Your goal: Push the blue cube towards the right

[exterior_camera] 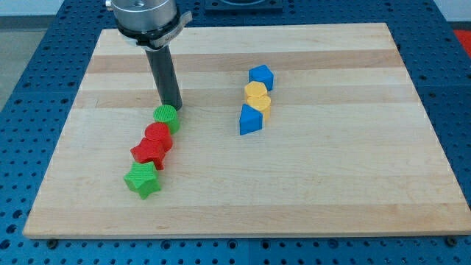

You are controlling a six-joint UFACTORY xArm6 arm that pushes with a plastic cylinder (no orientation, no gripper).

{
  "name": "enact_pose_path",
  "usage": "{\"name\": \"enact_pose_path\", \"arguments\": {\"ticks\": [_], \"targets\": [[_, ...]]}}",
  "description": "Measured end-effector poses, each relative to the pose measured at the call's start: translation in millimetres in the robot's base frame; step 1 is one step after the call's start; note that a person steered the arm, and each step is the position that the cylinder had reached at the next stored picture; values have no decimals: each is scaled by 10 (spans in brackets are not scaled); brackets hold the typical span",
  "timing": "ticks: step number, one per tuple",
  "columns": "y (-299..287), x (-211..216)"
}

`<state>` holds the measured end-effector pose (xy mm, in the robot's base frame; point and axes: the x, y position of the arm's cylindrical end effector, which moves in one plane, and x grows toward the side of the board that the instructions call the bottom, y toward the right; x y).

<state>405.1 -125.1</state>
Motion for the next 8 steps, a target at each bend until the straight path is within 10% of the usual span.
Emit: {"name": "enact_pose_path", "arguments": {"ticks": [3,8], "targets": [[478,-667],[2549,-597]]}}
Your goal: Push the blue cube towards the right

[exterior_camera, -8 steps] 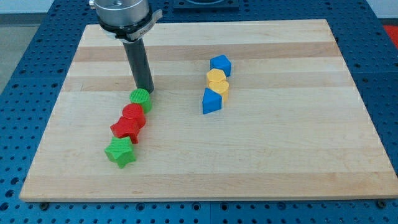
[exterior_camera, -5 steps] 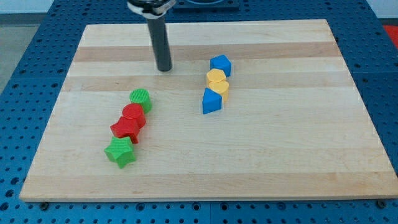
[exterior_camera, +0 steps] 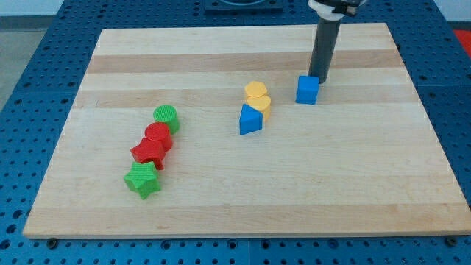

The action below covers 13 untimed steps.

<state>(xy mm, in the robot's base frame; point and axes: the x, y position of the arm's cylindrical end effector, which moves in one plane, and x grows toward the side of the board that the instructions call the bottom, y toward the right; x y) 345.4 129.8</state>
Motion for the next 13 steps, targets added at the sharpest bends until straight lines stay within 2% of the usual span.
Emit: {"name": "enact_pose_path", "arguments": {"ticks": [2,4,6,7,8,9,10,12,13], "targets": [[-510,-105],[-445,240],[16,345],[-308,346],[-541,530],[-362,849],[-95,932],[463,639],[528,874]]}}
